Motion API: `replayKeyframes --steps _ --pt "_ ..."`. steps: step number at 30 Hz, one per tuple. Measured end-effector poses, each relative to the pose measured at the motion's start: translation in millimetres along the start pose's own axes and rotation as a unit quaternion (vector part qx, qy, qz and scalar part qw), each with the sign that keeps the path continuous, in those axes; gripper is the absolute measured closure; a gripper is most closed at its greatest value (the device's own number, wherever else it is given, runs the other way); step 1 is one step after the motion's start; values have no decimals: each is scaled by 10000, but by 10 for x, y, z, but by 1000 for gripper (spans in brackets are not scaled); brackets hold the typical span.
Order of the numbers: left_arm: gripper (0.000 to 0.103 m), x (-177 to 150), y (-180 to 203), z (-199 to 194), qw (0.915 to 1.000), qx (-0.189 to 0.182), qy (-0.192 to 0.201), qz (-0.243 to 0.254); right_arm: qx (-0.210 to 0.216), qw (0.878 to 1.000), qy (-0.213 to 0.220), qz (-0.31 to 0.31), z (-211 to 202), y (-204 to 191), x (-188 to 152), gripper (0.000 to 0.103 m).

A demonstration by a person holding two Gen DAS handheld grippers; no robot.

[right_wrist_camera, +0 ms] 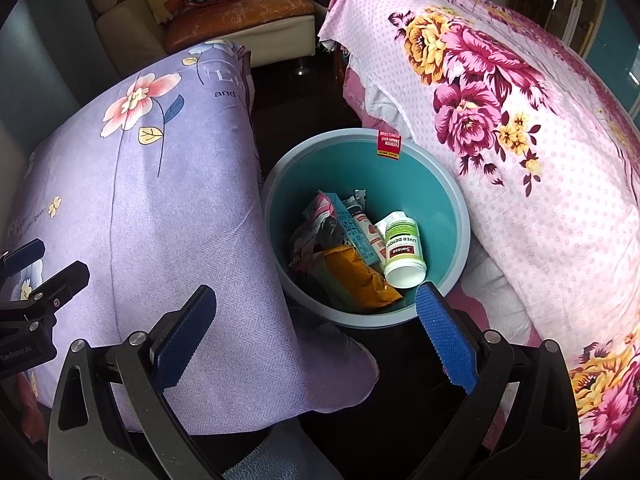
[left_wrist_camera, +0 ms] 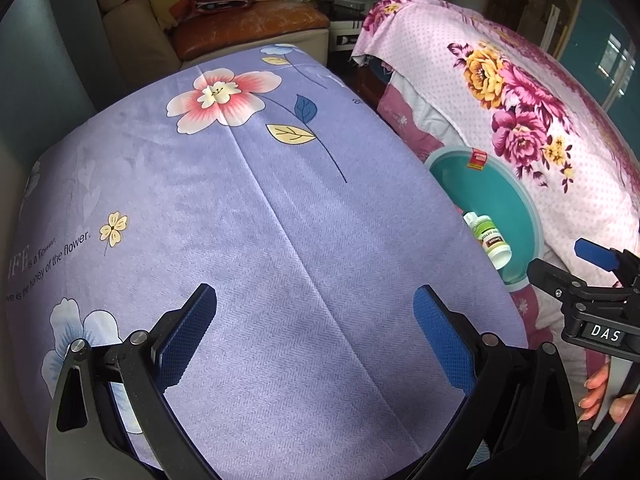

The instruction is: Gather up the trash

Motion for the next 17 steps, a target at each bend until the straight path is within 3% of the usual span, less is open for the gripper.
replayKeyframes --steps 17 --pt "4 9 -12 -76 10000 -21 85 -17 -72 9999 78 -136 -111 -71 42 7"
Point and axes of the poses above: each gripper's, at about its wrist camera, not at the fingertips, and z roughly the way its jaws point, y to its right, x to its top, the point moved 1 cm from there along z, roughly the way its jaws point, and after that the axes turned 10 degrees about y, right-handed, at the moved point
